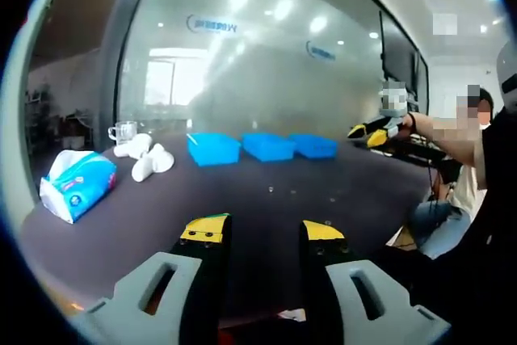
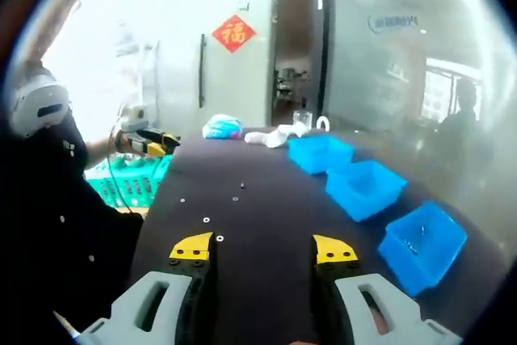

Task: Sort the screws, nuts, and washers into the corresponding bins

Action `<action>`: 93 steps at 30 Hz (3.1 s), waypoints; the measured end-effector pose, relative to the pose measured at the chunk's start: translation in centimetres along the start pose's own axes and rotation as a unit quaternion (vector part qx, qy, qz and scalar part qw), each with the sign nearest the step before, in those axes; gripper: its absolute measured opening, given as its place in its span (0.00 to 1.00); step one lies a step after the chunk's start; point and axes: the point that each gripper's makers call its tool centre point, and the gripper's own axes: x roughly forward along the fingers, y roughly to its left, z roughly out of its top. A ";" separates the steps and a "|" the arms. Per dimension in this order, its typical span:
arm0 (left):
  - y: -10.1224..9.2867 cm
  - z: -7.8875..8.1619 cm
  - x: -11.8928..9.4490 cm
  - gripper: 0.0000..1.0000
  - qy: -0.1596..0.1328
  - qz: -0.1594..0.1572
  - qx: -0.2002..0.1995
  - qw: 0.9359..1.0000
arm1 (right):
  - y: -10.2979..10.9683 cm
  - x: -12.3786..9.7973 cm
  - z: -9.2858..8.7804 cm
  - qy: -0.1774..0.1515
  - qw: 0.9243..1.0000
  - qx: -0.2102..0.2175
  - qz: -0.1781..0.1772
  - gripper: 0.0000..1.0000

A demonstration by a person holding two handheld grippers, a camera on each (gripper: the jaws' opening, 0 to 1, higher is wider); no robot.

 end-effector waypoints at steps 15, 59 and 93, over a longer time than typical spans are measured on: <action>0.0 0.2 0.0 0.29 0.001 0.002 -0.001 1.000 | -1.4 0.6 1.3 -0.005 0.999 0.000 0.038 0.42; -2.6 3.2 1.5 0.30 0.110 -0.039 0.037 0.992 | 7.4 -5.1 -2.0 0.002 0.995 -0.027 -0.096 0.43; -3.5 3.8 12.0 0.30 0.190 -0.056 0.022 0.980 | 8.6 -5.9 -3.8 -0.009 0.994 -0.021 -0.107 0.43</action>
